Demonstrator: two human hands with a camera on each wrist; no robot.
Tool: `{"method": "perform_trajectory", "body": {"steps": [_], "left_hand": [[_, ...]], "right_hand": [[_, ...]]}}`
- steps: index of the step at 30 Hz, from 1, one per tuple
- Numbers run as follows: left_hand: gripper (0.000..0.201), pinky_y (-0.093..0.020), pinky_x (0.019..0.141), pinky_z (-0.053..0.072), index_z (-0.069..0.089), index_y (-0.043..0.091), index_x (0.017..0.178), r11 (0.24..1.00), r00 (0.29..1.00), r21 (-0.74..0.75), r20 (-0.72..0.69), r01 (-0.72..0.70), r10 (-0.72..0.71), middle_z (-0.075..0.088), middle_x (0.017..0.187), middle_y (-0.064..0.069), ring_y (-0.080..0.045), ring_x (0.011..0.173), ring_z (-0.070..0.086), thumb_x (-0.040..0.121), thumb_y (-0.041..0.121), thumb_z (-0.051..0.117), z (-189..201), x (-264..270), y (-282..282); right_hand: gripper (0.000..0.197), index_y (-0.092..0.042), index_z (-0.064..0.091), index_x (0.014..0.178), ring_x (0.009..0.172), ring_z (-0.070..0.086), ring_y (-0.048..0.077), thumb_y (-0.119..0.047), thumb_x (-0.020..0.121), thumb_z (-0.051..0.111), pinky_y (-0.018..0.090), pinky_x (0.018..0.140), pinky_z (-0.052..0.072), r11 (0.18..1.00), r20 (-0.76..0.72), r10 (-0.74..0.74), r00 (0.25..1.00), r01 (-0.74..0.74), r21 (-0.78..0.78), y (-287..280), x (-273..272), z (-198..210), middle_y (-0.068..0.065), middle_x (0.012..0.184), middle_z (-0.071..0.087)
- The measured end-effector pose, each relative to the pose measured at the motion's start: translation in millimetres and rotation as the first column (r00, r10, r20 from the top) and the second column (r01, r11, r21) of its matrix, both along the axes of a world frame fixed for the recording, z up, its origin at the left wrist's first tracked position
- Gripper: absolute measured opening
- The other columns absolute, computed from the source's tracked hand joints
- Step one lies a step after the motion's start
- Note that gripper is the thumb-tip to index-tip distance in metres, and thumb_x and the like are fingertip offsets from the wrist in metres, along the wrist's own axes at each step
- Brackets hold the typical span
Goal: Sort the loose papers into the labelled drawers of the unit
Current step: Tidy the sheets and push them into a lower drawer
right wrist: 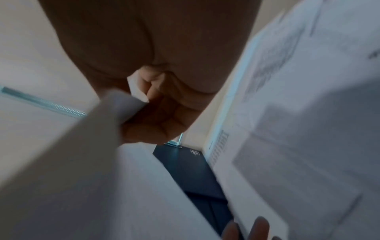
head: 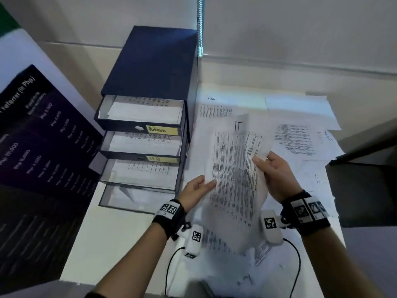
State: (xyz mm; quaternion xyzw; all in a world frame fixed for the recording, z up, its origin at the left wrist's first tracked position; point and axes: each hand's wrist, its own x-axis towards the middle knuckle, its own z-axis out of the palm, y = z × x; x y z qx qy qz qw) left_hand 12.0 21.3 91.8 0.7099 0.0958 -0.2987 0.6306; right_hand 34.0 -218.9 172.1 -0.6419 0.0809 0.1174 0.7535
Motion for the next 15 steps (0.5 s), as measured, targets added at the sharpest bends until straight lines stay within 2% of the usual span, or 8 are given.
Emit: {"method": "perform_trajectory", "body": {"steps": [2, 3, 5, 7, 9, 11, 13, 15], "left_hand": [[0.074, -0.043, 0.103, 0.048, 0.063, 0.016, 0.123, 0.999, 0.996, 0.03, 0.086, -0.036, 0.033, 0.065, 0.115, 0.006, -0.014, 0.107, 0.061, 0.077, 0.074, 0.066, 10.0, -9.7, 23.5], [0.063, -0.043, 0.1, 0.051, 0.065, 0.015, 0.122, 0.998, 0.992, 0.026, 0.115, -0.063, 0.06, 0.071, 0.115, 0.003, -0.016, 0.107, 0.066, 0.083, 0.064, 0.068, 13.3, -14.5, 38.2], [0.04, -0.036, 0.088, 0.057, 0.067, 0.009, 0.12, 0.994, 0.987, 0.002, 0.121, -0.11, 0.109, 0.075, 0.112, -0.007, -0.023, 0.104, 0.071, 0.093, 0.038, 0.065, 31.6, -26.1, 68.8], [0.028, -0.028, 0.071, 0.056, 0.067, 0.003, 0.116, 0.993, 0.98, 0.001, 0.161, -0.117, 0.115, 0.076, 0.101, -0.01, -0.02, 0.087, 0.073, 0.098, 0.024, 0.06, 59.0, -37.4, 98.9], [0.022, -0.023, 0.063, 0.054, 0.068, 0.004, 0.112, 0.994, 0.97, 0.03, 0.224, -0.101, 0.092, 0.077, 0.087, -0.003, -0.016, 0.071, 0.072, 0.099, 0.02, 0.058, 86.2, -48.3, 130.5], [0.029, -0.041, 0.071, 0.055, 0.07, 0.009, 0.112, 0.995, 0.956, 0.053, 0.286, -0.089, 0.07, 0.077, 0.095, -0.012, -0.04, 0.082, 0.071, 0.097, 0.033, 0.063, 110.4, -59.2, 160.4], [0.043, -0.066, 0.076, 0.05, 0.071, 0.008, 0.11, 0.99, 0.942, 0.034, 0.314, -0.138, 0.121, 0.071, 0.104, -0.028, -0.058, 0.092, 0.062, 0.092, 0.047, 0.067, 128.2, -69.9, 188.2], [0.038, -0.055, 0.08, 0.056, 0.073, 0.003, 0.103, 0.967, 0.929, -0.013, 0.275, -0.255, 0.249, 0.072, 0.104, -0.027, -0.046, 0.09, 0.07, 0.094, 0.039, 0.064, 137.7, -79.5, 212.5]], "right_hand": [[0.041, -0.014, 0.056, 0.132, 0.079, 0.065, 0.026, -0.013, 0.092, 0.065, 0.036, 0.078, 0.048, 0.996, -0.02, -0.004, 1.0, 0.002, -0.094, 14.3, 0.9, -1.9, 0.012, 0.093, 0.074], [0.051, -0.016, 0.046, 0.141, 0.076, 0.068, 0.015, -0.009, 0.094, 0.063, 0.026, 0.072, 0.051, 0.989, -0.04, -0.012, 0.999, 0.006, -0.145, 23.9, -0.4, -0.4, 0.007, 0.089, 0.072], [0.076, -0.029, 0.024, 0.152, 0.11, 0.059, 0.006, -0.007, 0.092, 0.065, 0.02, 0.079, 0.047, 0.978, -0.055, -0.014, 0.998, 0.002, -0.21, 42.4, -4.1, 0.0, 0.004, 0.119, 0.059], [0.084, -0.036, 0.018, 0.154, 0.129, 0.035, 0.006, -0.003, 0.091, 0.064, 0.022, 0.097, 0.041, 0.977, -0.004, 0.042, 0.999, -0.042, -0.211, 61.0, -6.0, 5.8, -0.014, 0.135, 0.04], [0.078, -0.034, 0.029, 0.151, 0.139, 0.027, 0.006, 0.0, 0.09, 0.064, 0.028, 0.112, 0.027, 0.937, 0.094, 0.168, 0.981, -0.129, -0.325, 78.2, -6.5, 18.0, -0.016, 0.149, 0.034], [0.061, -0.028, 0.05, 0.141, 0.136, 0.041, 0.007, 0.001, 0.089, 0.063, 0.038, 0.115, 0.032, 0.907, 0.149, 0.27, 0.951, -0.2, -0.371, 94.4, -4.5, 35.4, -0.011, 0.145, 0.048], [0.047, -0.019, 0.06, 0.131, 0.121, 0.059, 0.011, 0.005, 0.09, 0.059, 0.037, 0.103, 0.048, 0.958, 0.145, 0.245, 0.959, -0.216, -0.188, 114.6, -1.2, 55.2, -0.008, 0.131, 0.061], [0.042, -0.011, 0.06, 0.129, 0.105, 0.069, 0.021, 0.007, 0.091, 0.056, 0.034, 0.088, 0.057, 0.978, 0.088, 0.206, 0.975, -0.206, -0.016, 139.8, 3.4, 62.1, 0.004, 0.123, 0.067]]}}
